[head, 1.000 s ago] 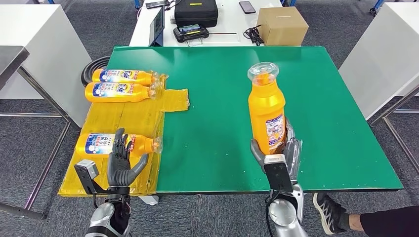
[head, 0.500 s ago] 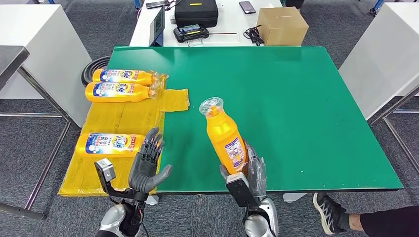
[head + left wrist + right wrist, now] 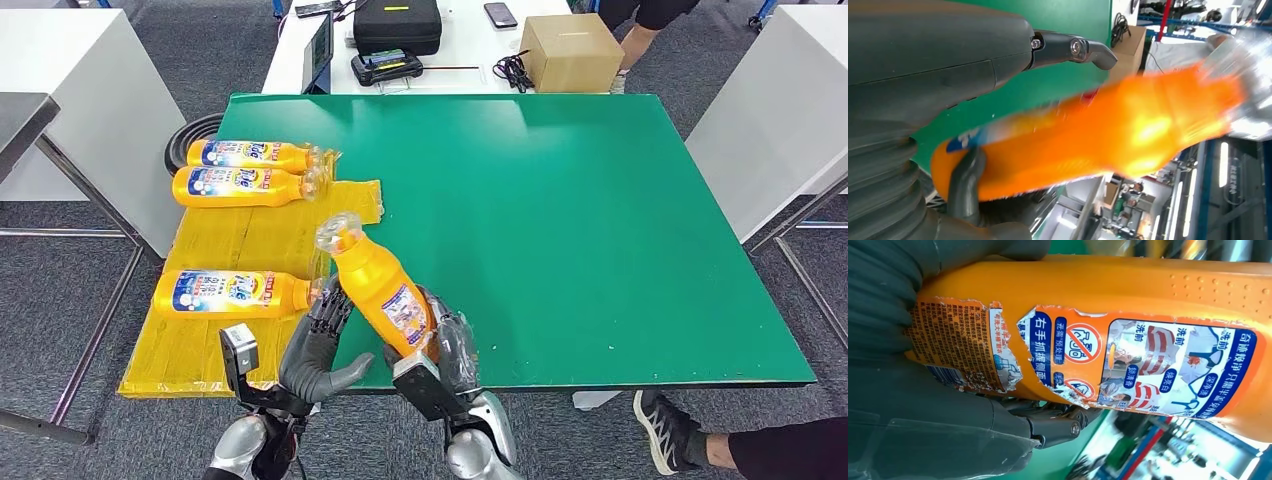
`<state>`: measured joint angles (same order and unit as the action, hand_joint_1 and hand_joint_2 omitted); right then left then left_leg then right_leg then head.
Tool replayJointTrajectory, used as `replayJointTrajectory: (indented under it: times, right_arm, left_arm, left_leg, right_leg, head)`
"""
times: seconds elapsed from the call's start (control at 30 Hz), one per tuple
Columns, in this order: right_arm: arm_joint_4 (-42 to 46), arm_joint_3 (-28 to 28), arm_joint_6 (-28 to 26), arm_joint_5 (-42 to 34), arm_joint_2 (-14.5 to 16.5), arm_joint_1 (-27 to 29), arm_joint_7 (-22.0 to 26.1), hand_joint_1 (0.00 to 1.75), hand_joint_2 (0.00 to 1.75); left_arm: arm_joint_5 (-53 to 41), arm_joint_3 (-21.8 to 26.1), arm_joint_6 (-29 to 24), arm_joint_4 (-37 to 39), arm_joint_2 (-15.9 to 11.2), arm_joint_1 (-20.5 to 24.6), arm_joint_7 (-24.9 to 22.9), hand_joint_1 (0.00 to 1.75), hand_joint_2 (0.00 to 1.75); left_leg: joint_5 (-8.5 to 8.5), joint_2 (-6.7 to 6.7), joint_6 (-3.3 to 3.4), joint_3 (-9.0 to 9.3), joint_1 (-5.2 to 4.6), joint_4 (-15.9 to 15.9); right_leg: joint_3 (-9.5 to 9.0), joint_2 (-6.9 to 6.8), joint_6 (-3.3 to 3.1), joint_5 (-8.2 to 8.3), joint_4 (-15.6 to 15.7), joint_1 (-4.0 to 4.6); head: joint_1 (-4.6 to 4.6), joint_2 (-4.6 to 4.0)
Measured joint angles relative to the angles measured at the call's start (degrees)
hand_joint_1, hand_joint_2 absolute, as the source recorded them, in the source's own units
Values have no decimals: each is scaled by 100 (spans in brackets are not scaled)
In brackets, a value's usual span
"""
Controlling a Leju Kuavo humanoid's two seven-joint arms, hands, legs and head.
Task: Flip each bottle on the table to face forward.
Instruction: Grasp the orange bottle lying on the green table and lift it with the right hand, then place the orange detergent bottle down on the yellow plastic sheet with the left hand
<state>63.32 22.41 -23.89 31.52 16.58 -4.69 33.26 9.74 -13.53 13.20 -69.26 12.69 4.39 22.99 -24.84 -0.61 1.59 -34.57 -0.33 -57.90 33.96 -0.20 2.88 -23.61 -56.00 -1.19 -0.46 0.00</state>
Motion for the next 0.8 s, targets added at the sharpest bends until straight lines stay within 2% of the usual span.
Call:
replayJointTrajectory:
  times: [0.4, 0.8]
  right_arm:
    - [-694, 924, -635, 790, 48, -526, -351, 175, 175]
    - [-1760, 1518, -540, 711, 135, -1006, -325, 175, 175]
  left_arm:
    - [158, 5, -109, 284, -15, 189, -222, 0, 175]
    - [979, 287, -69, 842, -15, 473, -243, 0, 175]
  left_leg:
    - [0, 0, 0, 0, -2, 0]
    - [1, 8, -1, 3, -1, -1]
  right_leg:
    - [0, 0, 0, 0, 1, -2]
    - [3, 3, -1, 1, 0, -1]
  head:
    - [2, 0]
    - [1, 0]
